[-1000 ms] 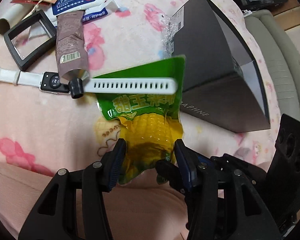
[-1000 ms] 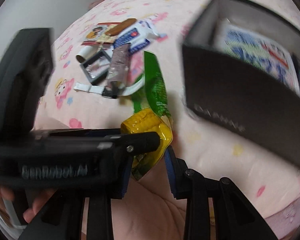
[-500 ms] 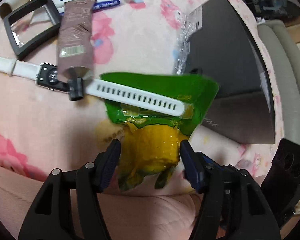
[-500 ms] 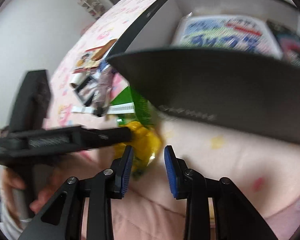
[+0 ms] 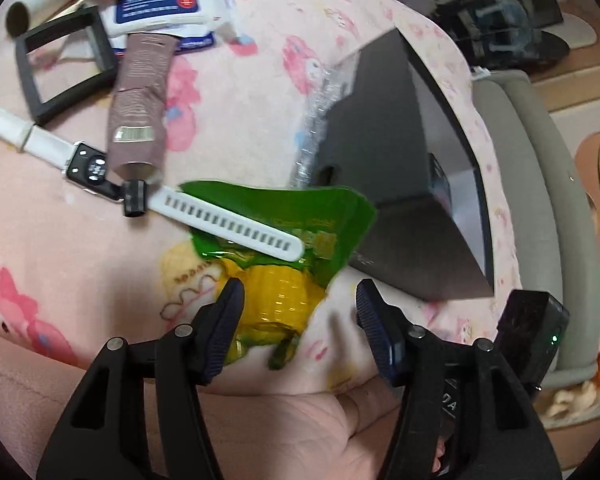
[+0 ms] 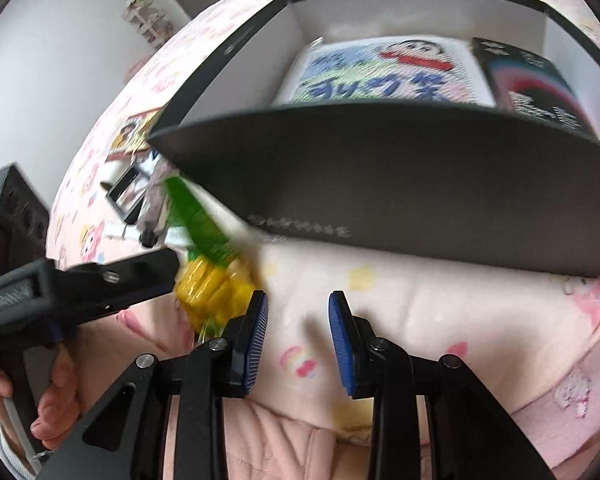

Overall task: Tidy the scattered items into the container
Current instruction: 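Carry the corn snack bag with the left tool over the black box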

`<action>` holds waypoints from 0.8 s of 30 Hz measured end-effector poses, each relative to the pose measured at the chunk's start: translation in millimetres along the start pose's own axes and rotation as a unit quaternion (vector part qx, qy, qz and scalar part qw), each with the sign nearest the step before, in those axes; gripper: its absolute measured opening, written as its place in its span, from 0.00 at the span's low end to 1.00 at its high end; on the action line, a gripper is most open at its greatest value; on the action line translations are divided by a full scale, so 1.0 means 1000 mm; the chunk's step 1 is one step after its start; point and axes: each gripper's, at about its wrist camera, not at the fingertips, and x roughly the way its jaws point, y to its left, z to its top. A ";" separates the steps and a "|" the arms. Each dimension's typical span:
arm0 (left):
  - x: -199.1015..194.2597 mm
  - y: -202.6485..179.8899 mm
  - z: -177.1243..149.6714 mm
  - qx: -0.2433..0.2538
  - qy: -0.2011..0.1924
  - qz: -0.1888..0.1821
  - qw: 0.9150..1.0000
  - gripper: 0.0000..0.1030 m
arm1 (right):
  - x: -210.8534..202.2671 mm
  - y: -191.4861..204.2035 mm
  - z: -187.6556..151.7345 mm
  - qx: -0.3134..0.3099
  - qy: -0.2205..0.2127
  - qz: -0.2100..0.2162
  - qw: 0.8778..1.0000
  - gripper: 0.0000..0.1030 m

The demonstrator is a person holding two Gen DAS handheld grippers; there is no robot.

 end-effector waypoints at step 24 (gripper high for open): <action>0.028 -0.030 -0.001 0.062 0.031 -0.012 0.998 0.44 | 0.021 -0.002 0.002 0.023 0.035 0.032 0.999 0.27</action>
